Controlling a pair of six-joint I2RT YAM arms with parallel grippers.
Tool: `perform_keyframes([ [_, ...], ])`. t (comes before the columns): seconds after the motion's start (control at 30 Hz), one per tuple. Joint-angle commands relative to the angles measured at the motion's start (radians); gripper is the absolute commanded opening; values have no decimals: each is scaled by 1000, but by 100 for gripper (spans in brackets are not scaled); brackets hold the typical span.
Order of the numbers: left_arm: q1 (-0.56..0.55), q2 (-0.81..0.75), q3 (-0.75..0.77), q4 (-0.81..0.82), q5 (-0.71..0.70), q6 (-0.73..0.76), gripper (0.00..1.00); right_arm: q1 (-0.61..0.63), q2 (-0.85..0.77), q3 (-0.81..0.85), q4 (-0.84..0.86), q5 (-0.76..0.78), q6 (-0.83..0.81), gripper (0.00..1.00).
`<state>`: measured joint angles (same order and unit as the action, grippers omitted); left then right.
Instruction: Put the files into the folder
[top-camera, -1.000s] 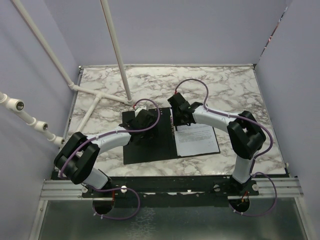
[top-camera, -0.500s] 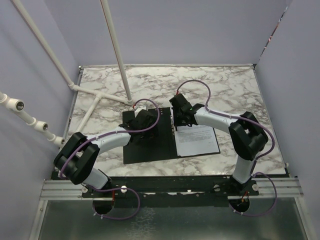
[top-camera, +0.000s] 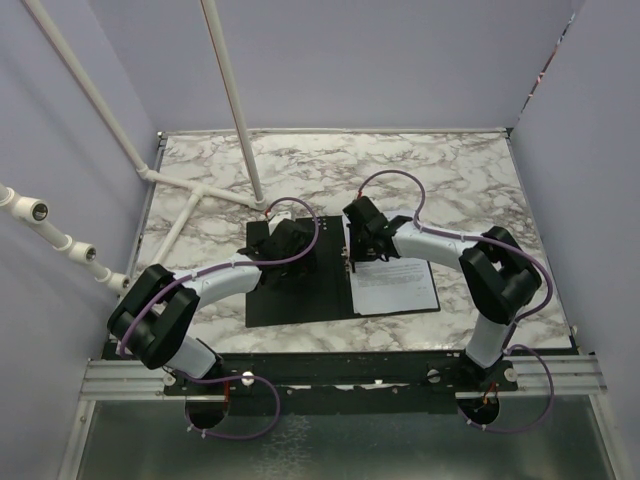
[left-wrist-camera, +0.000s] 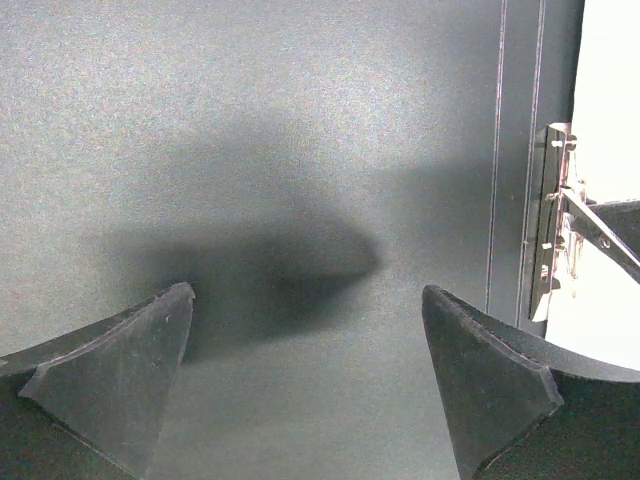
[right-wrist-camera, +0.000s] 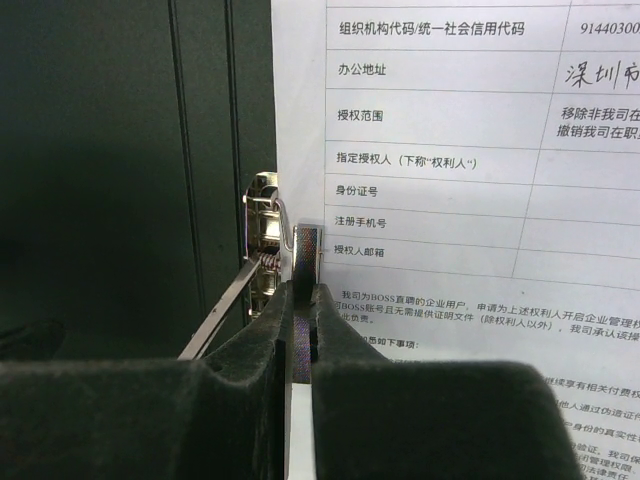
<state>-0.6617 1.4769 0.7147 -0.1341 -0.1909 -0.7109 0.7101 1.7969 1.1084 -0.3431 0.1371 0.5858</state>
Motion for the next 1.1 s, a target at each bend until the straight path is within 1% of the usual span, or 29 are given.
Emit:
perform_keyframes([
  [0.0, -2, 23, -40, -46, 2, -22, 99, -1, -27, -20, 17, -13, 26, 10],
  [0.07, -2, 23, -42, -46, 1, -24, 99, 0, -29, -21, 16, -9, 29, 17],
  [0.1, -2, 25, -42, -45, 1, -24, 99, 0, -32, -20, 16, -4, 31, 22],
  [0.2, -2, 30, -41, -44, 2, -27, 99, 0, -40, -13, 10, 6, 31, 24],
  [0.57, -2, 20, -47, -38, 11, -27, 99, -1, -142, 12, -59, 52, 29, 25],
  [0.8, -2, 0, -55, -38, 16, -22, 99, 4, -207, 37, -70, -34, 5, 26],
  [1.07, -1, -35, -46, -45, 32, -16, 99, 51, -156, 105, -126, -23, -13, 26],
])
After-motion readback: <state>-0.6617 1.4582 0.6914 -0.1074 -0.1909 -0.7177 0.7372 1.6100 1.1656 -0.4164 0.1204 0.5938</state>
